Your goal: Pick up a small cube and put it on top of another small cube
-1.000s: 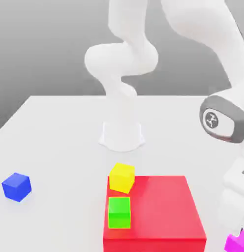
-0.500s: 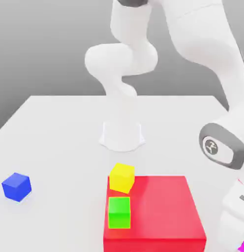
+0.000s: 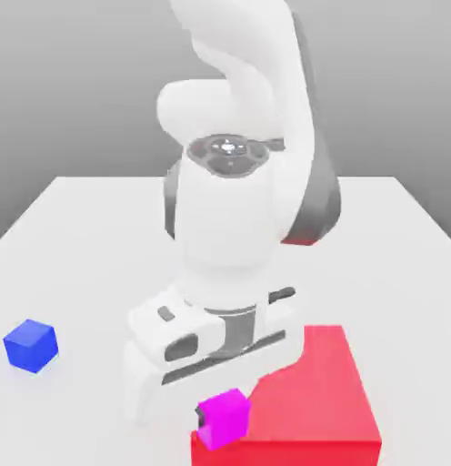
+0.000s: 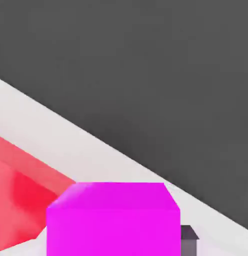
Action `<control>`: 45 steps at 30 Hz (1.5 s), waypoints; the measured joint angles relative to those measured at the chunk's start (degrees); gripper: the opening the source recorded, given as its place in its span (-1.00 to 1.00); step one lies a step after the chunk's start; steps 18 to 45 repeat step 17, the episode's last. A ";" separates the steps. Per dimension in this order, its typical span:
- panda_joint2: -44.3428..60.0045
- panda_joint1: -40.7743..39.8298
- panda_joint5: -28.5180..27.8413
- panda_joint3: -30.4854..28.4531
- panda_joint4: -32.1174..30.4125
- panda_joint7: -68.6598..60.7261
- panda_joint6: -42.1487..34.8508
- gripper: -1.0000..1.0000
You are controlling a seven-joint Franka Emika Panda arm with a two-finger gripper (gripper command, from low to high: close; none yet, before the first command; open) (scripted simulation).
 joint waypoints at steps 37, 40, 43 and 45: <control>0.31 -26.67 9.71 -9.62 -11.83 -27.24 9.71 1.00; 0.31 -26.67 9.71 -9.62 -11.83 -27.24 9.71 1.00; 0.31 -26.67 9.71 -9.62 -11.83 -27.24 9.71 1.00; 0.31 -26.67 9.71 -9.62 -11.83 -27.24 9.71 1.00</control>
